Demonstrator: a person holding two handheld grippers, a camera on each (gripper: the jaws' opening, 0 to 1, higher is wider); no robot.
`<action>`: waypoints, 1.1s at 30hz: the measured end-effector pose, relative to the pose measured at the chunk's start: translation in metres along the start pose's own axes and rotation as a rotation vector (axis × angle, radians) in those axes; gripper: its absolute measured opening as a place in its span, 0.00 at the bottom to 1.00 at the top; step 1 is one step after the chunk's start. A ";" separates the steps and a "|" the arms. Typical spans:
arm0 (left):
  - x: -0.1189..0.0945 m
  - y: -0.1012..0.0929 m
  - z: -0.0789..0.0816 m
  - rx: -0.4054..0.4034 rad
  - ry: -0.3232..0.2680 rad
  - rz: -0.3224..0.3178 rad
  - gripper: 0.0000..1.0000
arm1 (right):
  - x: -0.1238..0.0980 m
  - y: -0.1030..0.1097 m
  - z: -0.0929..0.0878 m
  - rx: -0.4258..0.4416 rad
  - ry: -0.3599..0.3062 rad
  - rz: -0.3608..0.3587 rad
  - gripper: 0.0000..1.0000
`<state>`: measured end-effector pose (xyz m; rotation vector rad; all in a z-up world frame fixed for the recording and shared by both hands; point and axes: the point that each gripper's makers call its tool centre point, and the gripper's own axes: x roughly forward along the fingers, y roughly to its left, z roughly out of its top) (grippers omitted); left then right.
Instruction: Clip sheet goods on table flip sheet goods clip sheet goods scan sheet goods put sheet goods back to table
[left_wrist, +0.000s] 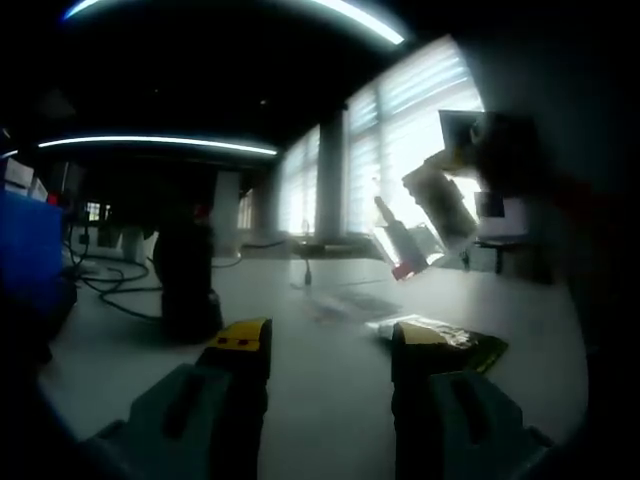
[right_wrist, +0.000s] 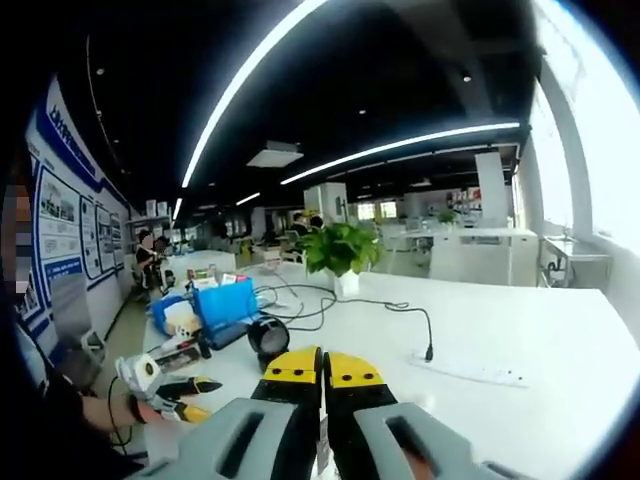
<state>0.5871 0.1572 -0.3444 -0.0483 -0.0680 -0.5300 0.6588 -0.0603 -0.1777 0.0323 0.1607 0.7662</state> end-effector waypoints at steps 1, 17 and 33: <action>0.000 0.000 0.000 0.000 0.000 0.000 0.41 | 0.003 0.000 0.000 0.001 0.001 0.001 0.00; -0.001 0.000 0.001 -0.008 -0.003 -0.001 0.41 | 0.054 0.012 -0.004 0.060 0.003 0.030 0.00; -0.001 0.000 0.001 -0.013 -0.005 -0.004 0.41 | 0.090 0.009 -0.022 0.107 0.035 0.056 0.00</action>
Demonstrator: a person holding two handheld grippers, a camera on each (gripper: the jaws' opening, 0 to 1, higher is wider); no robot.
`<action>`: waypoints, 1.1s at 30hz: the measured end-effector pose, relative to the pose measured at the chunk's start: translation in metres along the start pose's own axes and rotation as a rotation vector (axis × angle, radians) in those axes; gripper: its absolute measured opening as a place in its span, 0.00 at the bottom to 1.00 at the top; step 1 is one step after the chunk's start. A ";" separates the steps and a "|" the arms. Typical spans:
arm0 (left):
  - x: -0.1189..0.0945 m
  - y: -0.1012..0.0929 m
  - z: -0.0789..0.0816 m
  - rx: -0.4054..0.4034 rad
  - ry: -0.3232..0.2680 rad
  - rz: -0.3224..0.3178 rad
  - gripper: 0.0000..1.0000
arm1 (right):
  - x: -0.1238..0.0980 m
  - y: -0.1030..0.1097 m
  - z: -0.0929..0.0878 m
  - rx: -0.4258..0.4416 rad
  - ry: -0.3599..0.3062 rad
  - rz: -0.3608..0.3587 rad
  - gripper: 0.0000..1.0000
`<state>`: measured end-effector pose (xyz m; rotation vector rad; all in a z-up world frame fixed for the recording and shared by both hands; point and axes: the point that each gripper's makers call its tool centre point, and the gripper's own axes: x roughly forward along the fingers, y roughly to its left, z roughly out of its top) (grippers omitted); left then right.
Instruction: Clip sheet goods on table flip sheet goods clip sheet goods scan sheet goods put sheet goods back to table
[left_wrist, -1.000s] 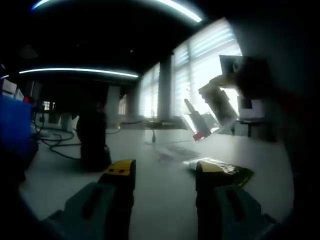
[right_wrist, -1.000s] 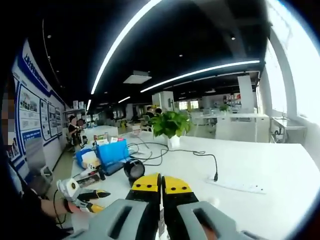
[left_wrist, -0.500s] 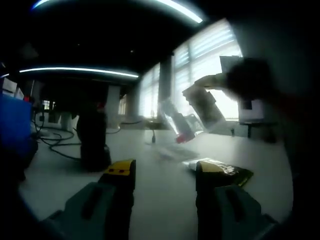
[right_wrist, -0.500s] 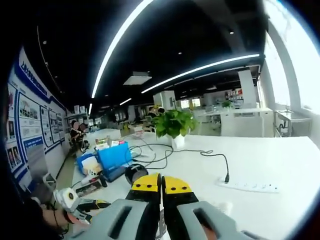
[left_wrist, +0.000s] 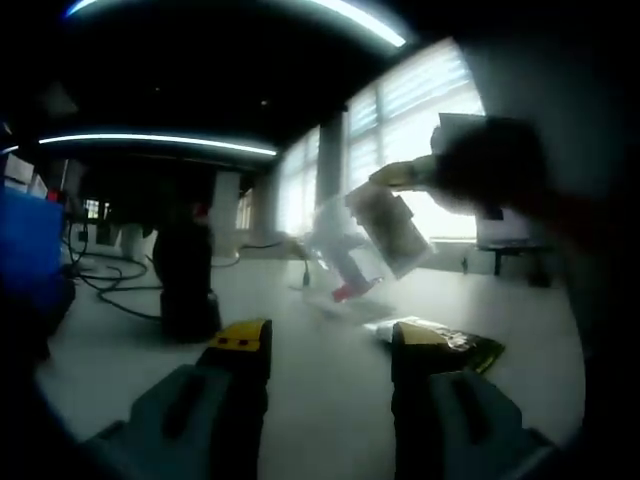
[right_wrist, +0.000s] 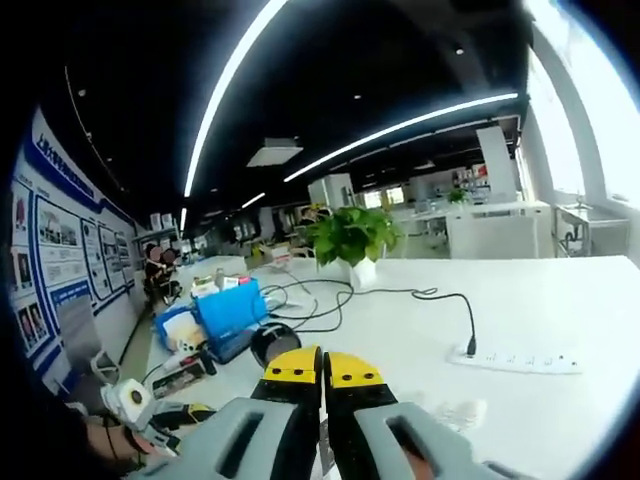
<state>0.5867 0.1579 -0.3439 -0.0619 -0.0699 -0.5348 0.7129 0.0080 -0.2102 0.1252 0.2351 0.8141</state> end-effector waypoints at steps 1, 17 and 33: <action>0.000 0.000 0.000 0.001 0.000 0.000 0.41 | 0.002 -0.001 -0.001 0.003 0.002 0.001 0.00; 0.000 0.001 -0.001 0.003 0.003 0.000 0.41 | 0.020 -0.020 -0.022 0.088 0.037 0.012 0.00; 0.001 0.000 -0.001 0.007 0.008 -0.003 0.41 | 0.027 -0.070 -0.028 0.024 0.106 -0.094 0.00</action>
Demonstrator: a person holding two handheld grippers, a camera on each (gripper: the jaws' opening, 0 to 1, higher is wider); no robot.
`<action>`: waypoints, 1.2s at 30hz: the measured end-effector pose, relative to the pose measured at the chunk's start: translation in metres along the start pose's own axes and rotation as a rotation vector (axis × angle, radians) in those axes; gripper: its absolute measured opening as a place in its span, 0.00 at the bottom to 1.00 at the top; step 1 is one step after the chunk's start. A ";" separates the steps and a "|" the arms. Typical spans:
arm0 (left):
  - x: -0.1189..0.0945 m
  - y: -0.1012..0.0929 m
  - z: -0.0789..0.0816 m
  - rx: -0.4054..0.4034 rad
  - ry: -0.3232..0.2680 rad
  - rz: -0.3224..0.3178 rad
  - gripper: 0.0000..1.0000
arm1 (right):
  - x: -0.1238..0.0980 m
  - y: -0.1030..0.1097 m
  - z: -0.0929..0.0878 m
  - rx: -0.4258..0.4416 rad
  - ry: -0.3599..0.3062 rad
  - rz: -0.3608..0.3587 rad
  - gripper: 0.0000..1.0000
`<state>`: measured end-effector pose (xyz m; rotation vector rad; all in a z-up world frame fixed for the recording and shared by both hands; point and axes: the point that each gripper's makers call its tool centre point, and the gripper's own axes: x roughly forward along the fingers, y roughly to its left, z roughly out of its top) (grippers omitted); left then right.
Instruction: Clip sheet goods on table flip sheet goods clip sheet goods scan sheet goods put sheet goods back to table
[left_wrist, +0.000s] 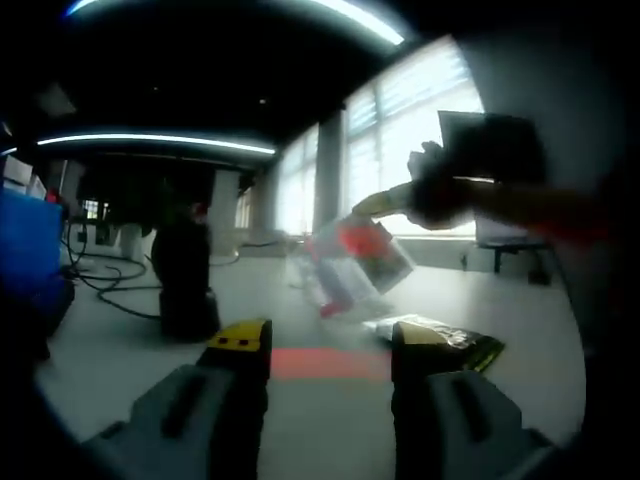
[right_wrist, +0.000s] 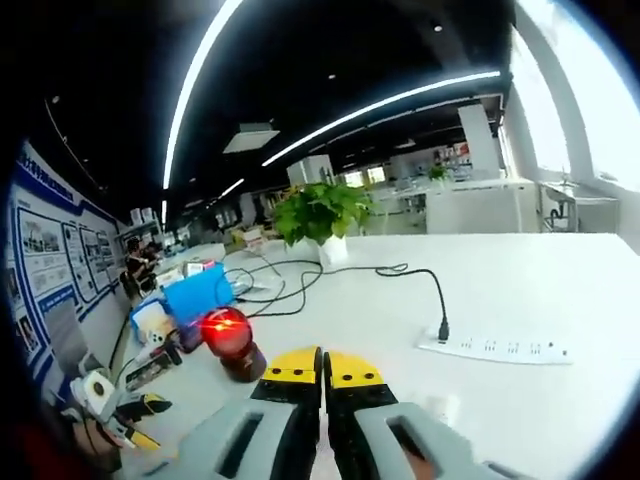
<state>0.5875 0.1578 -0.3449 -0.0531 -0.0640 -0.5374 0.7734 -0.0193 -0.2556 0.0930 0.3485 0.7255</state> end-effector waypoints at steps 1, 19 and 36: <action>0.000 0.000 0.000 0.000 0.000 0.000 0.41 | 0.001 -0.002 0.000 -0.002 0.003 -0.005 0.00; 0.000 -0.002 0.001 -0.002 0.000 0.000 0.40 | 0.018 -0.035 -0.022 -0.191 0.045 -0.112 0.00; 0.000 0.000 0.001 -0.001 -0.001 0.002 0.40 | 0.008 -0.004 0.015 0.019 -0.068 -0.060 0.00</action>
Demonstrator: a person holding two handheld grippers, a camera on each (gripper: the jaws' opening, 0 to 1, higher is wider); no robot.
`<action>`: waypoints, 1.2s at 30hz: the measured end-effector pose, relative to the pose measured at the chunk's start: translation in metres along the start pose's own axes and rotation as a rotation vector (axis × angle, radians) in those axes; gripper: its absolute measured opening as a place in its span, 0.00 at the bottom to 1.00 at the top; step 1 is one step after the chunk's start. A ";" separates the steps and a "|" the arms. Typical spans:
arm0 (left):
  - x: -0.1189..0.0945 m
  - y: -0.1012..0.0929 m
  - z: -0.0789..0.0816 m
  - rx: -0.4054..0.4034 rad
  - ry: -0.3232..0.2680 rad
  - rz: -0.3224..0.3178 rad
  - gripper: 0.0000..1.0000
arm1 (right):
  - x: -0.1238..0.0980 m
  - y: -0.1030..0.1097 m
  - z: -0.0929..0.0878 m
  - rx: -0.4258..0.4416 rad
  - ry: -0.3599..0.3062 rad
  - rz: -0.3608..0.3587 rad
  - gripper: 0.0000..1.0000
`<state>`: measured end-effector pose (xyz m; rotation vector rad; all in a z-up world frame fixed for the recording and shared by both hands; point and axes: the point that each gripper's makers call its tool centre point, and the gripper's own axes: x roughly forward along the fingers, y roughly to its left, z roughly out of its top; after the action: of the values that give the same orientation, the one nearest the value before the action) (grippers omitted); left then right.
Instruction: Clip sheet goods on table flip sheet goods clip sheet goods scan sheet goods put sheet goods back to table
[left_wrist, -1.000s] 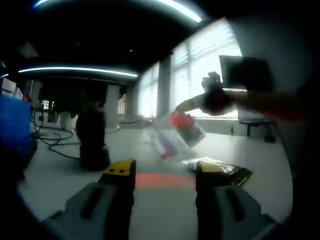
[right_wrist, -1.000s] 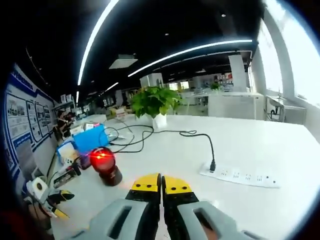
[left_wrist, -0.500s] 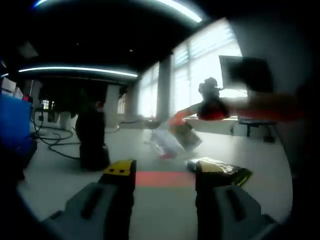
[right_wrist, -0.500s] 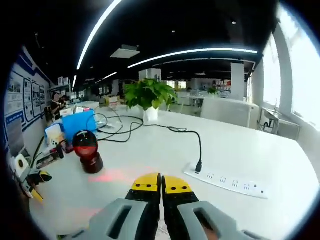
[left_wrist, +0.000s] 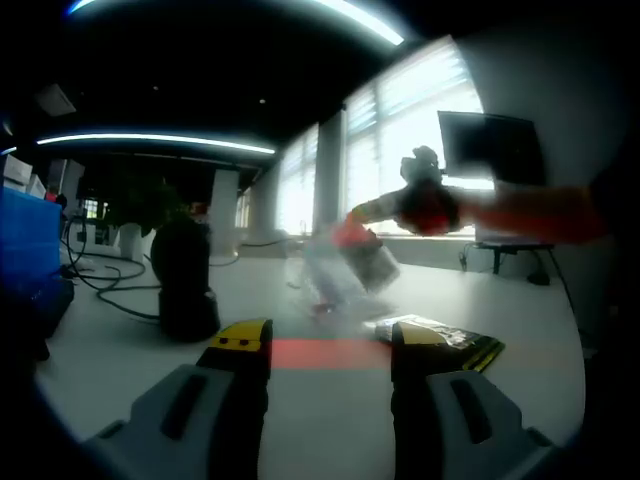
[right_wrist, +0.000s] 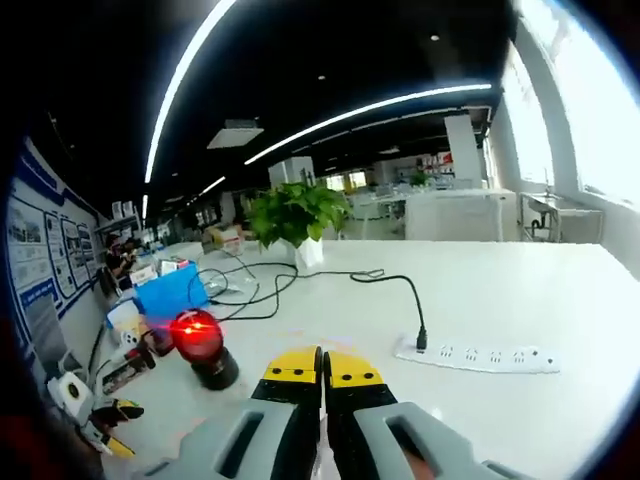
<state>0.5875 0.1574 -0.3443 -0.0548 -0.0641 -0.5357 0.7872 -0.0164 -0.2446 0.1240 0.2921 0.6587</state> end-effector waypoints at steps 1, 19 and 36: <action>0.000 0.000 0.000 0.001 0.000 0.000 0.40 | -0.001 0.004 0.004 -0.002 -0.011 0.002 0.00; -0.001 -0.001 0.001 -0.003 -0.005 0.000 0.40 | 0.006 0.029 0.054 -0.004 -0.226 -0.065 0.00; -0.002 0.000 0.001 -0.004 -0.007 -0.003 0.40 | 0.025 0.045 0.051 0.078 -0.413 -0.122 0.00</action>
<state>0.5859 0.1579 -0.3432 -0.0605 -0.0699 -0.5384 0.7956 0.0335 -0.1928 0.3096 -0.0723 0.4864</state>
